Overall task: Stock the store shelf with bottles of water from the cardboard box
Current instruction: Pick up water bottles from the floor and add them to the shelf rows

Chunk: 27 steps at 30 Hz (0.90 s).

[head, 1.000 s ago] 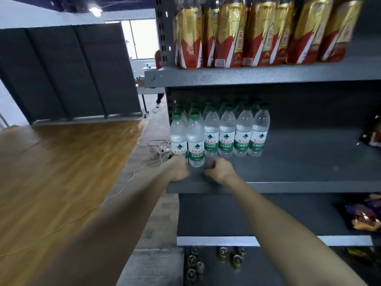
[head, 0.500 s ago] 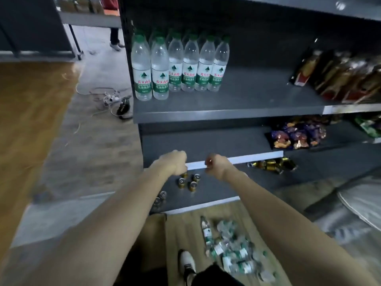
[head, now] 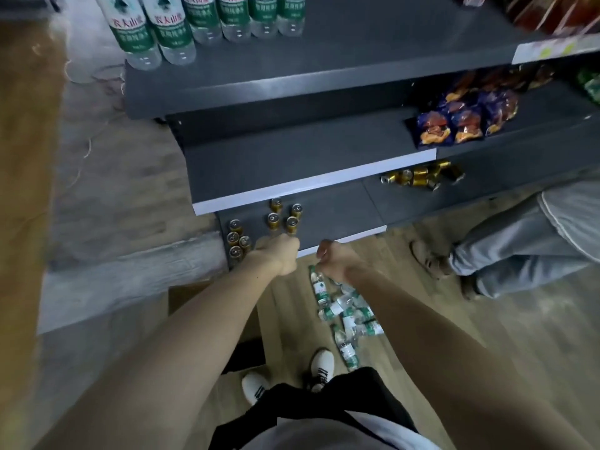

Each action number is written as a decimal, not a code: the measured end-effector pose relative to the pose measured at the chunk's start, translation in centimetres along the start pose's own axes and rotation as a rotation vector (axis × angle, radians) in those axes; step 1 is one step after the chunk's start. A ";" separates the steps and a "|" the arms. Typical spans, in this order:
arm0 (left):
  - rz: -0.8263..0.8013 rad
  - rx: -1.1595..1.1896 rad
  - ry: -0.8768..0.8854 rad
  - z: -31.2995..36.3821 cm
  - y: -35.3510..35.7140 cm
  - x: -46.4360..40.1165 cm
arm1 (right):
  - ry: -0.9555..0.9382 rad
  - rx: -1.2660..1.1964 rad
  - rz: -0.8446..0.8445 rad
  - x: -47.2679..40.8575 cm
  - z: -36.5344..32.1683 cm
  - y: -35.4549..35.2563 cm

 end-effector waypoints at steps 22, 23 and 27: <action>-0.196 -0.138 0.055 12.2 5.3 -11.9 | 0.282 -0.273 -0.089 -6.5 20.1 3.1; -0.199 -0.151 0.072 12.5 5.2 -12.8 | 0.298 -0.282 -0.084 -6.9 20.6 3.2; -0.220 -0.175 0.154 13.5 6.0 -18.2 | 0.387 -0.362 -0.047 -9.8 22.1 3.7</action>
Point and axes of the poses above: each hand's wrist, its own x-axis away from the middle knuckle, its own y-axis out of the palm, z = x × y, the point moved 9 cm from there along -x, towards the middle knuckle, and after that the axes turned 4 degrees about -x, right-handed, at the moved point
